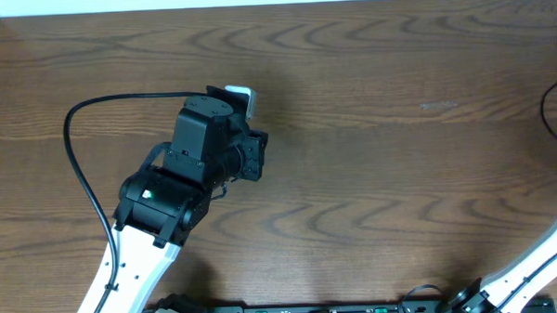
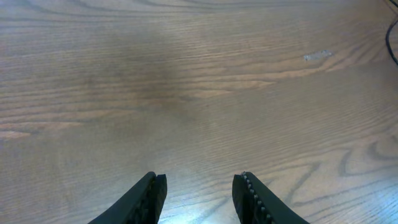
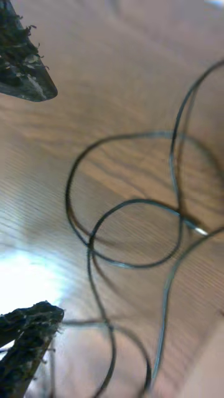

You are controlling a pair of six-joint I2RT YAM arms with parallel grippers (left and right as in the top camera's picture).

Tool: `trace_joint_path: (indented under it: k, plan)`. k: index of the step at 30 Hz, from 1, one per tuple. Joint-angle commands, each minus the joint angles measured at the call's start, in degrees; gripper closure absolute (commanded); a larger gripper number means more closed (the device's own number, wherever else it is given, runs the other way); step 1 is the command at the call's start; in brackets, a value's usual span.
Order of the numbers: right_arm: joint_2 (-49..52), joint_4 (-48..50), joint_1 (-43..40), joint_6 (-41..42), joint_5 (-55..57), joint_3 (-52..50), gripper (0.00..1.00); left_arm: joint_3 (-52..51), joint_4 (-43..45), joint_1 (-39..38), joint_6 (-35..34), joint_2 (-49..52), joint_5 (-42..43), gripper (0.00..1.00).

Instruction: Untangle cables

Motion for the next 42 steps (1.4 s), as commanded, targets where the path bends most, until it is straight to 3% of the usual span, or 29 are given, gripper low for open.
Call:
trace_joint_path:
  k: [1, 16, 18, 20, 23, 31, 37, 42]
  plan:
    - [-9.38, -1.22, 0.22, 2.97, 4.35, -3.21, 0.01, 0.37, 0.02, -0.22, 1.01, -0.55, -2.14, 0.60]
    - [-35.98, 5.64, 2.45, 3.76, 3.39, -37.03, 0.01, 0.37, 1.90, -0.17, 0.98, -1.14, -5.14, 0.49]
    - [-38.56, 5.88, 3.06, 3.78, 3.39, -39.41, 0.01, 0.37, 1.84, -0.17, 0.98, -1.49, -5.31, 0.44]
    - [-41.70, 6.51, 4.35, 3.76, 3.37, -41.81, 0.01, 0.37, 1.90, -0.17, 1.01, -1.90, -5.44, 0.21]
    - [-45.90, 7.65, 7.19, 2.71, 3.39, -44.57, 0.01, 0.37, 1.88, -0.15, 0.96, -2.40, -7.67, 0.07]
    - [-58.03, 12.70, 22.34, -0.55, 7.56, -52.65, 0.01, 0.37, -0.66, -0.11, 0.68, -5.31, -14.03, 0.06]
    - [-61.94, 12.66, 34.21, -4.22, 8.76, -57.72, 0.01, 0.37, -2.25, -0.07, -1.31, -7.69, -23.61, 0.05]
    - [-62.18, 12.83, 38.60, -5.27, 9.42, -63.36, 0.01, 0.37, -2.23, 0.83, -1.66, -10.03, -30.60, 0.05]
